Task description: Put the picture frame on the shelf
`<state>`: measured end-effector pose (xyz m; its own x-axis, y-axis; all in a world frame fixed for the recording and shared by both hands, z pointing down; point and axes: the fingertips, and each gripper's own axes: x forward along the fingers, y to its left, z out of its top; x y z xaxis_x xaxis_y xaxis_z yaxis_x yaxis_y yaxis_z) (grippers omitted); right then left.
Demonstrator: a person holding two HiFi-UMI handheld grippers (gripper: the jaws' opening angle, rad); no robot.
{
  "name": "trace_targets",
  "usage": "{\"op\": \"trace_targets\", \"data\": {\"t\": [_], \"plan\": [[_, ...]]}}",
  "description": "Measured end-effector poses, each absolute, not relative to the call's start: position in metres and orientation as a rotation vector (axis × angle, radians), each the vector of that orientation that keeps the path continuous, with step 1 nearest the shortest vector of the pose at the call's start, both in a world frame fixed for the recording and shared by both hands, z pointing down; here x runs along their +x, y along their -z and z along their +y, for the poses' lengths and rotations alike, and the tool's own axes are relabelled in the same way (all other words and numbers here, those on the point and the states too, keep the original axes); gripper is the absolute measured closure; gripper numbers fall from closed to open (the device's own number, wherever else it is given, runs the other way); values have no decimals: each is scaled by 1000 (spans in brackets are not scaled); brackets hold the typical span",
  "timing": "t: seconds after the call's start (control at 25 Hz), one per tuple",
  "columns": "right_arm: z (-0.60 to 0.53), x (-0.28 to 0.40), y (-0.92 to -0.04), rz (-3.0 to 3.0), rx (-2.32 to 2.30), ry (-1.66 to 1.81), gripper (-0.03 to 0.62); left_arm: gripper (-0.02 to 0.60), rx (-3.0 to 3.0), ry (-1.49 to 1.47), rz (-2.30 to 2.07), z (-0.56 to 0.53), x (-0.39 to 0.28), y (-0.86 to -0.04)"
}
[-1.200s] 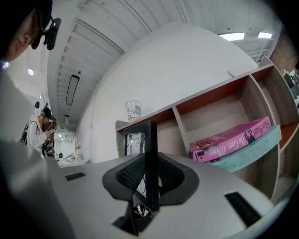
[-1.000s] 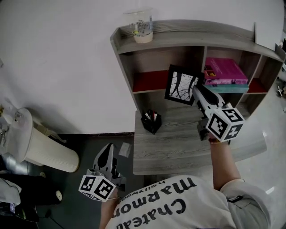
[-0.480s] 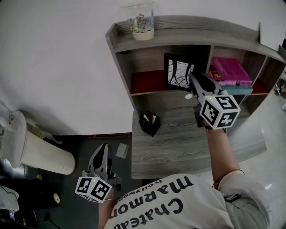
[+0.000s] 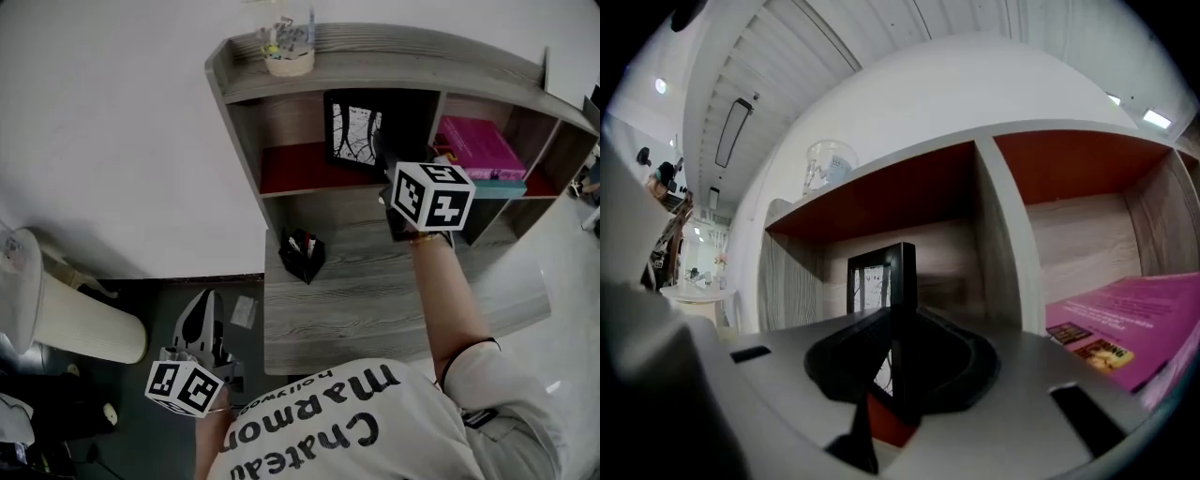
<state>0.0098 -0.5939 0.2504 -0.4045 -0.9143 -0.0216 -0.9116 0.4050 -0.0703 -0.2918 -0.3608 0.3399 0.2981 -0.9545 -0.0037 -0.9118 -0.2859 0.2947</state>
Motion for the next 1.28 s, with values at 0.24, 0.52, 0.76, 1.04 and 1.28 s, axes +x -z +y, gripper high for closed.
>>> {"op": "trace_targets", "data": {"t": [0.24, 0.52, 0.76, 1.04, 1.28], "plan": [[-619, 3, -251, 2601, -1726, 132, 505, 565, 2325, 266, -1689, -364, -293, -344], [-641, 2, -248, 2622, -1753, 166, 503, 565, 2346, 262, -1661, -366, -289, -346], [-646, 3, -245, 2623, -1814, 152, 502, 564, 2331, 292, -1669, -360, -293, -351], [-649, 4, -243, 2590, -1840, 146, 502, 565, 2342, 295, -1669, -349, -289, -350], [-654, 6, -244, 2559, -1858, 161, 500, 564, 2304, 298, -1696, -342, -297, -355]]}}
